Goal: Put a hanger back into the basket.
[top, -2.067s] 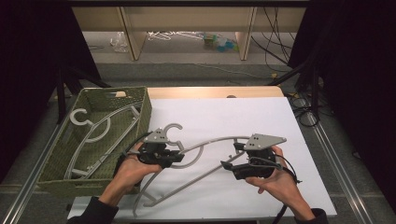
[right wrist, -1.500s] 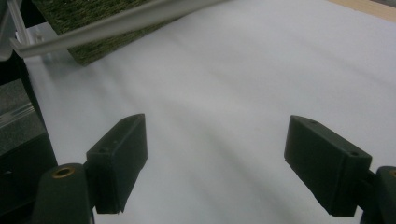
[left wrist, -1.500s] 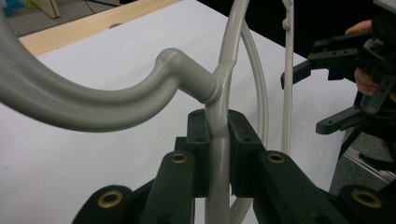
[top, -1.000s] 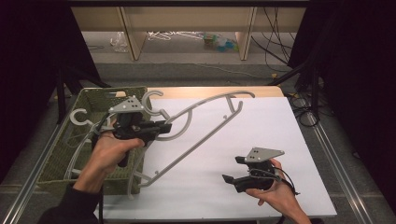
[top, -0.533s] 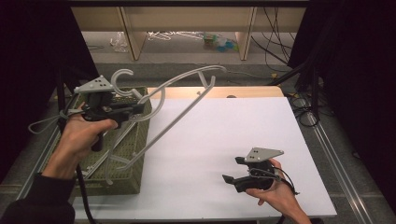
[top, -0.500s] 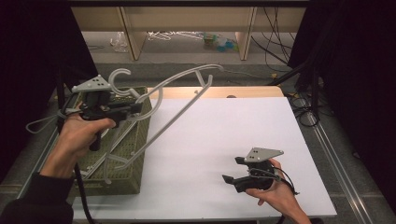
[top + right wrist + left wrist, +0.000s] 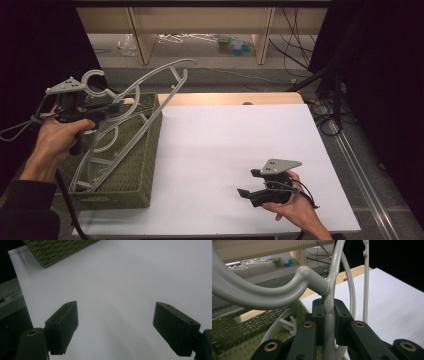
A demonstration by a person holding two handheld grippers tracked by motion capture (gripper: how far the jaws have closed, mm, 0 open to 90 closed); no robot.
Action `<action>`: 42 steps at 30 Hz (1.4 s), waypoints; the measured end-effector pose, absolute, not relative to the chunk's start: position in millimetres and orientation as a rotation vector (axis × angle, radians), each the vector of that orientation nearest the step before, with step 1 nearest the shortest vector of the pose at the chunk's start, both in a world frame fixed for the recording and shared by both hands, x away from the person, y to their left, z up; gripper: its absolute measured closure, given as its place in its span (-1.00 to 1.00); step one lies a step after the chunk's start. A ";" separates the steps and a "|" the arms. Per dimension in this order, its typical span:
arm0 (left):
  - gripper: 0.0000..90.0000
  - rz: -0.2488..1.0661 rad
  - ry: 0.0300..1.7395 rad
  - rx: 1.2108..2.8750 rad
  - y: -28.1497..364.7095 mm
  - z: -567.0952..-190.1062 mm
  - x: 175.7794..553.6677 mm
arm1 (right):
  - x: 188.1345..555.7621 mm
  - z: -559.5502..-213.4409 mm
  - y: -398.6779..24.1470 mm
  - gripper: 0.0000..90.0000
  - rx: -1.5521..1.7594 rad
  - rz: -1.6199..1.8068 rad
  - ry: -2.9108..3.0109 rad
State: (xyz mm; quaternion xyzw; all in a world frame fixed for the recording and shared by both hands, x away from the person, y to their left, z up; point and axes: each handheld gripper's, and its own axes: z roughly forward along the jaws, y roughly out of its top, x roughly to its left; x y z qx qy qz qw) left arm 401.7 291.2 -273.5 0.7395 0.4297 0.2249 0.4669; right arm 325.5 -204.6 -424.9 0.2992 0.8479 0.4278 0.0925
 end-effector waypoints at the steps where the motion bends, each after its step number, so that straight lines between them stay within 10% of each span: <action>1: 0.79 0.560 1.060 1.815 294.7 -275.9 402.6 | 325.4 -425.2 -204.2 -0.53 0.890 1.272 2.513; 42: 0.79 0.682 1.345 1.986 387.5 -363.3 414.0 | 326.9 -426.9 -205.4 -0.52 0.909 1.268 2.526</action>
